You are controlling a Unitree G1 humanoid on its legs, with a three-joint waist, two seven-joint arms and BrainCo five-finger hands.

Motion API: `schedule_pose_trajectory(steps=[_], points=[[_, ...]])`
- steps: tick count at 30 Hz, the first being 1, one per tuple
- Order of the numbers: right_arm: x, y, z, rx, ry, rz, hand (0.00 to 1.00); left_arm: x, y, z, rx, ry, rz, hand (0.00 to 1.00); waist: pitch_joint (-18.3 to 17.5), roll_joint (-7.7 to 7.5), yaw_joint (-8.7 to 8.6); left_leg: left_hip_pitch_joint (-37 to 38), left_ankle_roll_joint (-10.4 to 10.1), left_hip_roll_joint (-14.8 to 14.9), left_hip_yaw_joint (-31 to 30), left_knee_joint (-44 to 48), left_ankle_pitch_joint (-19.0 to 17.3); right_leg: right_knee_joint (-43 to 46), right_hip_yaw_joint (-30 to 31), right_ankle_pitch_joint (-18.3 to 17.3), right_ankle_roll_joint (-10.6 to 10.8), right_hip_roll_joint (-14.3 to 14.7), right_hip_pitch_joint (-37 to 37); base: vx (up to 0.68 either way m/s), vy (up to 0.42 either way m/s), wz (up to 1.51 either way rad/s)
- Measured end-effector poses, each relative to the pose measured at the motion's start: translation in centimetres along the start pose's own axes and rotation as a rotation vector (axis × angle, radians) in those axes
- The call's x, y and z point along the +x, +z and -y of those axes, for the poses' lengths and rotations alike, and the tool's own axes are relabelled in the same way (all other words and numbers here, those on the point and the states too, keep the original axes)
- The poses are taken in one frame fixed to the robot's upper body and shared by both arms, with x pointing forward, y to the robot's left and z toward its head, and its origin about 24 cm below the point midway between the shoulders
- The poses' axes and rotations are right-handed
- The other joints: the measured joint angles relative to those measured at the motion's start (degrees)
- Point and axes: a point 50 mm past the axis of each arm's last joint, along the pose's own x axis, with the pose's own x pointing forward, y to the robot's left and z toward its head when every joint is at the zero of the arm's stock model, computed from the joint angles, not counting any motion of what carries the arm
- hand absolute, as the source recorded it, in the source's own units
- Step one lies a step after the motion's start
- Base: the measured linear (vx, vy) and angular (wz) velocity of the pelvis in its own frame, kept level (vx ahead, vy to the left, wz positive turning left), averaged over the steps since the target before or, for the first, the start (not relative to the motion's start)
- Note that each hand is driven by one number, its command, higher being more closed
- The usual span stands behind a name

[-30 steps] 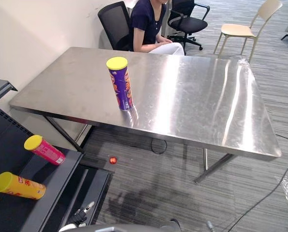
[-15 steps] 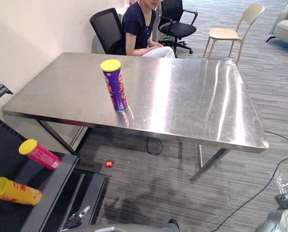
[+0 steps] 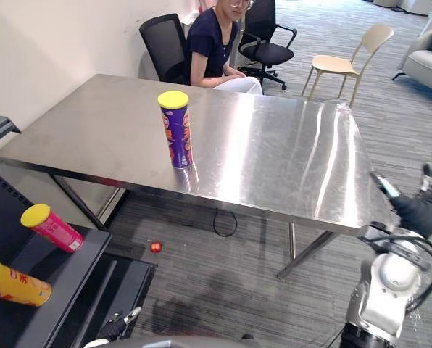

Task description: Put the gum and the chips on the shelf.

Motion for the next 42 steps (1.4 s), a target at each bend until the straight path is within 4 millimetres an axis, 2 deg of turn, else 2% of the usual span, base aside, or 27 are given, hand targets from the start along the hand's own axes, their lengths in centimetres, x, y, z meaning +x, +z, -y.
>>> schedule_pose_trajectory(steps=[4,9,19,21,25,29,32,34,42], points=[[0.9,-0.2,-3.9,0.074,0.208,0.003,0.0,0.1,0.3,0.0,0.035,-0.015,0.015,0.0,0.1,-0.33,0.22,-0.8,0.2,-0.1,-3.0,0.0,0.7,-0.1,-2.8,0.0,0.0,-0.2,1.1,-0.03,-0.029,0.32],[2.0,-1.2,-7.2,0.123,0.301,-0.029,0.0,0.3,1.2,0.5,0.042,-0.027,0.039,0.0,1.8,0.3,2.3,-1.4,0.3,-0.4,-6.8,0.0,1.6,-0.5,-6.4,0.0,0.0,-0.4,3.1,-0.05,-0.022,0.35],[2.5,-3.0,-10.3,0.148,0.357,-0.123,0.0,0.5,2.3,0.7,0.024,-0.02,0.082,0.0,3.9,1.12,4.62,-3.9,0.6,-0.8,-12.6,0.0,3.0,-1.3,-11.4,0.0,0.0,-0.4,4.2,-0.02,-0.016,0.26],[3.0,-3.6,-11.7,0.155,0.379,-0.16,0.0,0.5,2.6,0.7,0.024,-0.02,0.09,0.0,4.6,1.25,4.91,-4.2,0.6,-0.9,-13.2,0.0,3.1,-1.3,-11.9,0.0,0.0,-0.5,4.2,-0.02,-0.009,0.13],[3.3,-3.9,-13.4,0.164,0.416,-0.185,0.0,0.6,2.9,0.7,-0.005,-0.011,0.097,0.0,5.5,1.36,5.5,-4.8,0.7,-1.1,-14.2,0.0,3.4,-1.4,-12.9,0.0,0.0,-0.5,4.3,0.0,-0.009,0.15],[3.5,-3.9,-14.3,0.175,0.424,-0.192,0.0,0.6,3.2,0.6,-0.005,-0.01,0.113,0.0,6.6,1.31,5.63,-4.8,0.7,-1.3,-15.2,0.0,3.4,-1.6,-14.0,0.0,0.0,-0.5,5.1,0.0,-0.013,0.12],[3.7,-4.1,-15.0,0.174,0.434,-0.205,0.0,0.6,3.4,0.7,-0.01,-0.01,0.117,0.0,6.8,1.4,6.37,-5.3,0.7,-1.4,-15.5,0.0,3.5,-2.0,-14.3,0.0,0.0,-0.5,5.1,0.0,-0.016,0.08],[4.4,-4.2,-15.8,0.179,0.44,-0.229,0.0,0.6,3.4,0.6,-0.011,-0.009,0.118,0.0,6.8,1.39,6.44,-5.7,0.7,-1.5,-15.9,0.0,3.5,-2.1,-14.6,0.0,0.0,-0.5,5.0,0.0,-0.025,0.1],[5.4,-3.3,-17.3,0.217,0.462,-0.22,0.0,0.7,3.8,0.7,-0.029,-0.009,0.13,0.0,8.1,1.39,6.79,-5.7,0.7,-1.4,-15.9,0.0,3.6,-2.1,-14.6,0.0,0.0,-0.5,5.0,0.0,-0.003,0.01]])
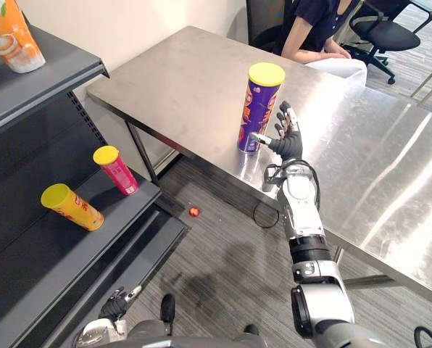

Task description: Put the gum and the chips on the shelf.

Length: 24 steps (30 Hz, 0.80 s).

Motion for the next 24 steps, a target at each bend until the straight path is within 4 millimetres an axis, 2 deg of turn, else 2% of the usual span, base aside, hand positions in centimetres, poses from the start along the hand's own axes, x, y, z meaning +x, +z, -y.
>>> schedule_pose_trajectory(steps=[17,18,24], points=[[2.8,1.8,-0.8,0.025,-0.016,0.026,0.0,0.0,0.4,-0.2,-0.014,0.005,0.015,0.0,1.2,0.03,1.04,-0.5,0.0,-0.1,-0.6,-0.2,0.0,-0.2,-0.8,0.0,0.0,0.0,0.0,0.0,0.0,0.02],[3.0,2.1,-0.9,0.031,-0.02,0.035,1.0,0.0,0.4,-0.2,-0.013,0.006,0.015,0.0,1.2,0.02,1.06,-0.9,0.0,-0.2,-0.9,-0.1,0.1,-0.4,-1.0,0.0,0.0,0.0,-0.1,0.0,-0.002,0.13],[4.0,3.1,-1.3,0.037,-0.023,0.052,1.0,0.0,0.3,-0.8,0.013,0.017,0.01,0.0,1.7,-0.13,1.42,-1.3,0.0,-0.3,-1.4,0.0,0.2,-0.6,-1.7,0.0,0.0,0.0,0.0,0.01,-0.007,0.04]])
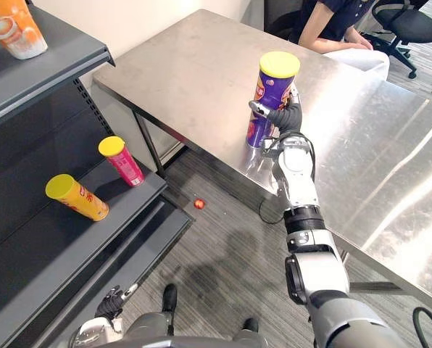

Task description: Put the gum and the chips on the shelf.

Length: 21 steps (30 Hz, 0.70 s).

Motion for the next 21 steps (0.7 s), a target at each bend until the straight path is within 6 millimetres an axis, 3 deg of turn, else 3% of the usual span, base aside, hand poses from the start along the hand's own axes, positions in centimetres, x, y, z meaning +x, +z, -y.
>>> schedule_pose_trajectory(steps=[7,15,21], points=[[0.1,0.1,-0.1,0.001,0.002,0.002,1.0,-0.7,-1.8,-0.9,0.01,0.034,-0.053,0.0,0.0,-0.05,0.03,-0.1,0.0,0.0,0.0,-0.2,0.0,0.0,-0.3,0.0,0.0,0.0,0.0,-0.01,-0.005,0.0],[0.1,0.1,-0.2,0.0,0.007,-0.009,1.0,-0.9,-2.4,-1.0,0.014,0.041,-0.074,0.0,0.1,-0.11,-0.1,0.3,-0.1,0.2,1.0,-0.3,0.0,0.0,1.0,0.0,0.0,0.0,-0.1,-0.02,-0.008,-0.07],[-2.8,2.9,1.1,0.003,0.014,0.154,1.0,-1.0,-2.7,-1.2,0.022,0.044,-0.087,0.0,0.1,-0.24,-0.72,1.2,-0.1,1.0,1.5,0.0,0.0,0.9,2.0,0.2,0.1,0.4,-0.1,-0.01,-0.019,-0.07]])
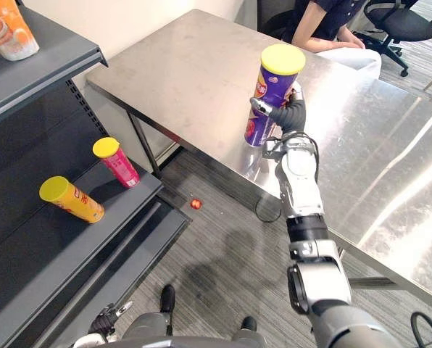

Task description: Put the gum and the chips on the shelf.

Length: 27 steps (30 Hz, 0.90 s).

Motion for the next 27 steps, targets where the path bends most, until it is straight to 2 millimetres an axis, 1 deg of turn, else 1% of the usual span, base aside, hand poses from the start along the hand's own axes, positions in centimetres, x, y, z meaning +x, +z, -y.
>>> schedule_pose_trajectory(steps=[4,8,10,12,13,15,18,19,21,22,23,25,26,27], points=[[-1.7,2.2,2.5,-0.038,-0.028,0.099,1.0,-0.1,-0.5,-0.2,0.007,0.004,-0.018,0.0,-0.1,-0.14,-1.55,0.1,-0.1,0.5,-0.5,0.0,0.1,2.6,0.5,0.0,0.0,0.3,-1.1,-0.05,-0.003,0.02],[-3.4,3.3,3.8,-0.053,-0.037,0.162,1.0,-0.4,-1.2,-0.7,0.007,0.014,-0.036,0.0,-1.3,-0.9,-2.52,0.3,-0.2,0.6,0.8,0.0,0.2,2.5,2.0,-0.1,0.0,0.4,-1.9,-0.06,0.003,-0.19],[-4.2,3.4,4.3,-0.056,-0.042,0.171,1.0,-0.4,-1.4,-0.8,0.009,0.013,-0.044,0.0,-1.8,-0.99,-2.94,0.4,-0.3,0.8,1.1,-0.2,0.3,2.4,2.3,-0.1,-0.1,0.5,-2.1,-0.08,-0.016,-0.16],[-5.9,3.2,5.1,-0.059,-0.046,0.153,1.0,-0.5,-1.5,-0.8,0.024,0.013,-0.047,0.0,-2.7,-1.17,-2.87,0.6,-0.7,1.3,2.3,-0.4,0.5,2.1,3.6,-0.3,-0.2,0.9,-2.7,-0.11,-0.026,-0.28],[-6.3,3.1,5.2,-0.061,-0.047,0.148,1.0,-0.5,-1.5,-0.8,0.029,0.013,-0.049,0.0,-2.9,-1.13,-2.89,0.6,-0.8,1.4,2.3,-0.4,0.5,2.1,3.6,-0.3,-0.2,1.0,-2.7,-0.06,-0.022,-0.12],[-8.0,3.0,6.0,-0.085,-0.054,0.126,1.0,-0.7,-2.1,-1.1,0.031,0.018,-0.064,0.0,-4.3,-1.36,-3.59,0.7,-1.0,1.7,2.4,-0.4,0.6,2.1,3.8,-0.3,-0.2,1.3,-2.8,-0.04,-0.021,-0.03],[-9.5,2.9,6.6,-0.089,-0.082,0.109,1.0,-1.0,-2.8,-1.5,0.036,0.023,-0.083,0.0,-5.8,-1.72,-4.44,0.9,-1.0,1.8,2.8,-0.4,0.6,2.1,4.2,-0.3,-0.3,1.4,-2.8,0.0,0.001,-0.08],[-10.2,2.7,6.9,-0.089,-0.097,0.098,1.0,-1.1,-2.9,-1.5,0.031,0.021,-0.086,0.0,-6.2,-1.93,-4.38,1.3,-1.2,1.9,3.6,-0.3,0.5,2.3,4.9,-0.3,-0.3,1.3,-2.9,0.0,0.006,-0.21],[-11.1,2.5,7.0,-0.081,-0.116,0.083,1.0,-1.1,-3.1,-1.7,0.03,0.018,-0.094,0.0,-6.5,-2.09,-4.46,1.7,-1.5,1.9,3.7,0.0,0.2,3.0,5.2,-0.5,-0.5,1.3,-3.0,0.0,0.003,-0.13],[-11.8,2.2,7.0,-0.069,-0.13,0.065,1.0,-1.1,-3.2,-1.8,0.024,0.023,-0.1,0.0,-6.7,-2.29,-4.54,2.1,-1.6,1.8,3.8,0.1,0.1,5.1,5.5,-1.5,-0.5,1.1,-3.7,-0.01,-0.001,-0.04],[-12.1,2.1,6.9,-0.063,-0.135,0.058,1.0,-1.1,-3.2,-1.8,0.022,0.024,-0.1,0.0,-6.6,-2.42,-4.56,2.0,-1.5,1.8,3.8,0.5,-0.1,6.4,5.6,-2.1,-0.5,1.0,-4.1,0.0,0.0,0.0],[-12.5,1.7,6.5,-0.036,-0.14,0.042,1.0,-1.2,-3.2,-2.1,-0.006,0.039,-0.101,0.0,-6.0,-3.15,-4.43,1.0,-1.3,1.5,3.5,5.3,-2.4,11.1,6.0,-4.6,-0.5,0.1,-5.1,-0.05,-0.006,0.01],[-12.5,1.5,5.8,-0.02,-0.115,0.037,1.0,-1.2,-3.4,-2.3,-0.044,0.052,-0.111,0.0,-5.6,-3.27,-4.37,0.8,-1.3,1.5,3.4,8.3,-3.9,13.5,6.1,-6.1,-0.6,-0.4,-5.1,-0.07,-0.016,0.01],[-12.4,1.4,5.4,-0.01,-0.098,0.034,1.0,-1.2,-3.5,-2.3,-0.069,0.056,-0.115,0.0,-5.5,-3.23,-4.34,0.5,-1.3,1.5,3.1,9.8,-4.7,14.7,6.0,-6.8,-0.7,-0.6,-5.0,-0.08,-0.04,0.23]])
